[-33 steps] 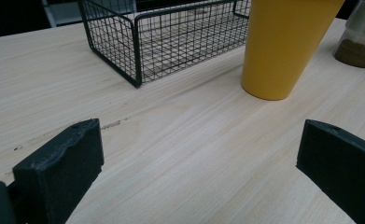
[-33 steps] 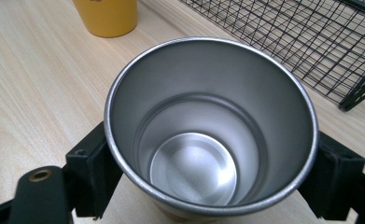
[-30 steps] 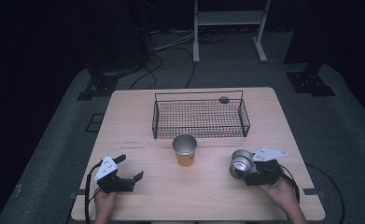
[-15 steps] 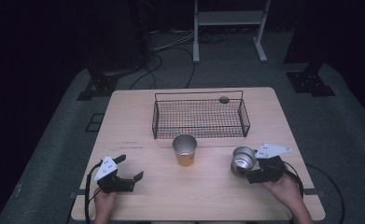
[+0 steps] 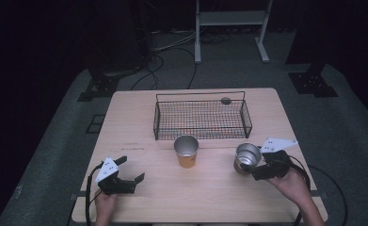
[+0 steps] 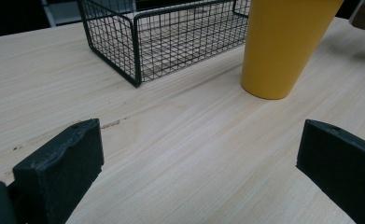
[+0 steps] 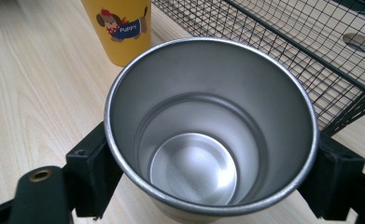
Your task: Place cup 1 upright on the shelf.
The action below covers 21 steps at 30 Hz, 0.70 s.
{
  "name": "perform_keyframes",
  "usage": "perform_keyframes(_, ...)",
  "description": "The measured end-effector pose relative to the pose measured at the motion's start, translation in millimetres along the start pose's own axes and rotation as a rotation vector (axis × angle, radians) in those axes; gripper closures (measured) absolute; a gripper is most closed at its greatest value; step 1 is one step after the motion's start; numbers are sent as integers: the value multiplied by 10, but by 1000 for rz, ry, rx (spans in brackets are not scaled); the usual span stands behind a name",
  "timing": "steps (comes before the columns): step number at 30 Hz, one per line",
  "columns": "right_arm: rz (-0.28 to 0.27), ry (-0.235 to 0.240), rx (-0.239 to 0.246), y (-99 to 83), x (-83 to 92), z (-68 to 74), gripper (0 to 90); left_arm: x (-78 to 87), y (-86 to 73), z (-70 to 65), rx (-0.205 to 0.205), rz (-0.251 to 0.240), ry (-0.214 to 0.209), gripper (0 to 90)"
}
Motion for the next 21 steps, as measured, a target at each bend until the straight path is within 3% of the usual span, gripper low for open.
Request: perform_keyframes(21, -5, 29, 9, 229, 54, -125, 178, 1, 0, -1, 0, 1, -1, 0)
Point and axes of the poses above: each handheld gripper's, and its own axes: x roughly backward along the jaws, y roughly out of its top, z roughly to its left, the point moved 1 cm from there along -x, roughly forward along the jaws, and after that the axes turned 13 degrees about -y, right-handed, at the moved point
